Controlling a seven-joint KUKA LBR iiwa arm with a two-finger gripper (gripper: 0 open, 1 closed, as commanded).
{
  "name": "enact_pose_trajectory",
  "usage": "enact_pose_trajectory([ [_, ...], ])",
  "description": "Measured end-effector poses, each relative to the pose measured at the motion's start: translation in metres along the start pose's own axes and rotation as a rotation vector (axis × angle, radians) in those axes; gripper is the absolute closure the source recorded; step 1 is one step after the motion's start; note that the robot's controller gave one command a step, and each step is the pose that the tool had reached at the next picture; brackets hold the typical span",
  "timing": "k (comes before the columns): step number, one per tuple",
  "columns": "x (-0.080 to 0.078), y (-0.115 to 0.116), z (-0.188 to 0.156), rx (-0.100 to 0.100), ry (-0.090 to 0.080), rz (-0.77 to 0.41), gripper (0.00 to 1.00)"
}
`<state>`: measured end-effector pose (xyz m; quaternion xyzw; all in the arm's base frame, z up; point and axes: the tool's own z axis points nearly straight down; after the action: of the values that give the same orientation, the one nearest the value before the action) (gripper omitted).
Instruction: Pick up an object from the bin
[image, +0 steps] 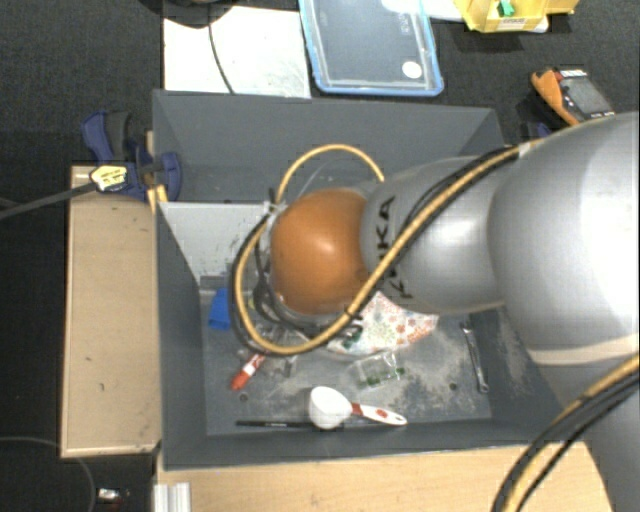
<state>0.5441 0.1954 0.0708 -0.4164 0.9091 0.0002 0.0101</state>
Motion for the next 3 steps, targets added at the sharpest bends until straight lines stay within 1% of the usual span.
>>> enact_pose_trajectory([
  [1,0.0,0.0,0.0,0.0,0.0,0.001,1.0],
  [2,0.002,0.001,-0.019,-0.004,0.006,0.003,1.0],
  [3,-0.001,0.0,-0.056,-0.001,0.001,0.003,1.0],
])
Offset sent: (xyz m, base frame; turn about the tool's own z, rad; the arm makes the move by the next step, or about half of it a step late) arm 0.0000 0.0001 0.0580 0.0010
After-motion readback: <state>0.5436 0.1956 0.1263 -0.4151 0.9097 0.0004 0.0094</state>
